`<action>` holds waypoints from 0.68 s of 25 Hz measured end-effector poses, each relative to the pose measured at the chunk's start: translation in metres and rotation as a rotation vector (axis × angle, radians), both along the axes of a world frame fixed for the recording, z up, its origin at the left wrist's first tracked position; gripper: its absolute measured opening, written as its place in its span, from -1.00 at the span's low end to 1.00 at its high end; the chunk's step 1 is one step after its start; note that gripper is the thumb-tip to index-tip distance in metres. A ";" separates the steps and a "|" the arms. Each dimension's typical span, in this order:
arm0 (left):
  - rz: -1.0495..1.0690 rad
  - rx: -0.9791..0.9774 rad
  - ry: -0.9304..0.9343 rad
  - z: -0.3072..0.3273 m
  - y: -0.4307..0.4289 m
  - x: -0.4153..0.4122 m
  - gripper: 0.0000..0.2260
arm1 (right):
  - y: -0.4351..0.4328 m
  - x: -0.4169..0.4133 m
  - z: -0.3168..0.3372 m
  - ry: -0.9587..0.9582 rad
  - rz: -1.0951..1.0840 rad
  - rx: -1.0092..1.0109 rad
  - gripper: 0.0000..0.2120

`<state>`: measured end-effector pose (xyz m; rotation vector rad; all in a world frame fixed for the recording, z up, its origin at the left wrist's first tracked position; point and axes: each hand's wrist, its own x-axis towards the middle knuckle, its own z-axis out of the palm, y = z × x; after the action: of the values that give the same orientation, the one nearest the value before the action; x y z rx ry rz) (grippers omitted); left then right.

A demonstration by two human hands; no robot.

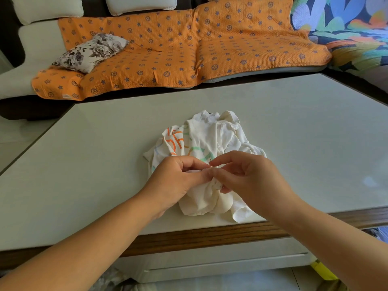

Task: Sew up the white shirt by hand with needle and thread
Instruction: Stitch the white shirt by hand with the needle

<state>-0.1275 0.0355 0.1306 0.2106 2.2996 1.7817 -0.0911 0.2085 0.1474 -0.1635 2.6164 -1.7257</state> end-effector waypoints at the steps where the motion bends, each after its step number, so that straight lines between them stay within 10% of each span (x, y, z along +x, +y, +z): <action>1: -0.007 -0.006 0.003 0.000 0.001 0.001 -0.71 | -0.001 0.000 0.000 0.003 -0.021 -0.013 -0.93; 6: -0.019 -0.042 -0.037 0.001 0.002 0.000 -0.75 | 0.000 -0.011 -0.003 0.063 -0.176 -0.021 -0.89; 12: 0.004 -0.004 -0.096 -0.001 0.001 -0.001 -0.91 | 0.022 -0.034 0.011 -0.322 -0.195 -0.943 -0.89; 17: 0.009 0.002 -0.112 0.000 -0.001 -0.001 -0.93 | 0.047 -0.052 0.010 -0.212 -0.327 -1.002 -0.86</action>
<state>-0.1285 0.0347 0.1309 0.0977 2.2248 1.7529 -0.1431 0.2551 0.1572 0.4471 1.4734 -2.7958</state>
